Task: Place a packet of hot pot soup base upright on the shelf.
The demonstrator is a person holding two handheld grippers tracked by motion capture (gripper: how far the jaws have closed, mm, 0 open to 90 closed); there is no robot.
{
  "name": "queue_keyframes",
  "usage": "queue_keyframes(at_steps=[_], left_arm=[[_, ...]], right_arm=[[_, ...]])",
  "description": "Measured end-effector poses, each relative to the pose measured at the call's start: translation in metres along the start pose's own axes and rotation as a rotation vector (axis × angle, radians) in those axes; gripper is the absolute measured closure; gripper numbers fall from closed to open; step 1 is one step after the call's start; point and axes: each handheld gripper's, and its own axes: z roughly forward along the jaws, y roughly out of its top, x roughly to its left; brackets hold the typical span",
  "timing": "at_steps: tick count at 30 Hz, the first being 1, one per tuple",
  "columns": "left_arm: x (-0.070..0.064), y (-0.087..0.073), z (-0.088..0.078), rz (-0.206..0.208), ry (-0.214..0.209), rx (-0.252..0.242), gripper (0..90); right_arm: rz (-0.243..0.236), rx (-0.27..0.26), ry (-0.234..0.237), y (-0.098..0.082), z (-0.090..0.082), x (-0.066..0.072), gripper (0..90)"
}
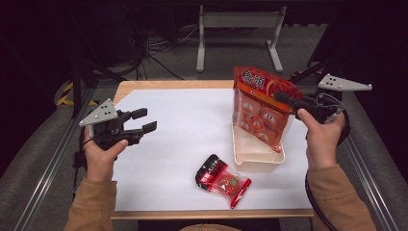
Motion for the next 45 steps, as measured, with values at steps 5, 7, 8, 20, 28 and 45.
queue_keyframes(at_steps=[5, 7, 8, 20, 28, 45], left_arm=[[0.000, 0.000, 0.001, 0.002, 0.000, 0.001, 41.7], [0.000, 0.000, 0.001, 0.002, -0.002, 0.000, 41.6], [0.000, 0.000, 0.001, 0.002, -0.002, 0.002, 41.6], [-0.001, -0.001, 0.004, 0.003, -0.005, 0.011, 41.3], [-0.001, -0.001, 0.007, 0.002, -0.010, 0.019, 40.8], [-0.002, -0.001, 0.010, 0.004, -0.016, 0.022, 39.9]], right_arm=[[0.007, 0.009, -0.008, -0.010, 0.004, -0.003, 89.6], [0.007, 0.015, -0.012, -0.015, 0.005, -0.004, 89.6], [0.011, 0.014, -0.012, -0.017, 0.006, -0.005, 89.6], [0.033, -0.019, -0.022, -0.034, 0.002, -0.012, 89.5], [0.032, -0.015, -0.020, -0.042, 0.003, -0.012, 89.5], [0.020, 0.050, -0.021, -0.064, 0.016, -0.012, 89.4]])
